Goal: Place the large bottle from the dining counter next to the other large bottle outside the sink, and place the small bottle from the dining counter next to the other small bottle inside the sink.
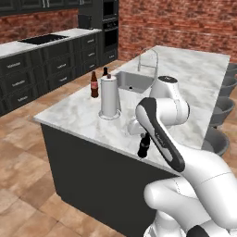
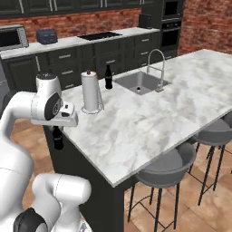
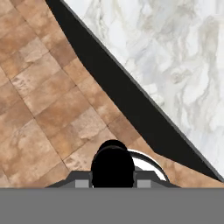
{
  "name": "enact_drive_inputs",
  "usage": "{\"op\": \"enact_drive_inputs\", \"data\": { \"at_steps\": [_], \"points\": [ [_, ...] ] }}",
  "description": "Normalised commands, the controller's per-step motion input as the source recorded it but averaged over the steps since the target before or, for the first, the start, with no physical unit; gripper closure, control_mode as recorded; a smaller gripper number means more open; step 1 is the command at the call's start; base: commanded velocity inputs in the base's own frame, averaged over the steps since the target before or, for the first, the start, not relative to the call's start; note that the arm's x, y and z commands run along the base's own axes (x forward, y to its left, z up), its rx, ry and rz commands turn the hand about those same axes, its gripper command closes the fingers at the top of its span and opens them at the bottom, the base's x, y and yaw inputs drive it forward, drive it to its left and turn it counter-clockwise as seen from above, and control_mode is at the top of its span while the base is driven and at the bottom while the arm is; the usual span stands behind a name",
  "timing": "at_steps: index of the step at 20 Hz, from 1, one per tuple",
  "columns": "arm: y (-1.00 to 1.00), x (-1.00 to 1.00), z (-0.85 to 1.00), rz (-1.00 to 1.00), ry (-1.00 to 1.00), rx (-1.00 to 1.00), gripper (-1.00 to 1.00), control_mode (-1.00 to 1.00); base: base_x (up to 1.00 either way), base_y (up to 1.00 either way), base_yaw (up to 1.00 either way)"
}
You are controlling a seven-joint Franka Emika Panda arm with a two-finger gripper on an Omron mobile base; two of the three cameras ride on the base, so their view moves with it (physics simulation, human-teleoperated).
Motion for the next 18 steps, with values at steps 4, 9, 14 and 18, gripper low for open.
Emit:
{"op": "enact_drive_inputs", "data": {
  "at_steps": [4, 9, 14, 18],
  "points": [
    [0.00, 0.00, 0.00, 0.00, 0.00, 0.00, 1.00, 1.00, 0.04, 1.00, -0.32],
    [0.00, 0.00, 0.00, 0.00, 0.00, 0.00, 1.00, 1.00, -0.07, 1.00, -0.29],
    [0.00, 0.00, 0.00, 0.00, 0.00, 0.00, 1.00, 1.00, -0.19, 1.00, -0.26],
    [0.00, 0.00, 0.00, 0.00, 0.00, 0.00, 1.00, 1.00, 0.01, 1.00, -0.29]
  ]
}}
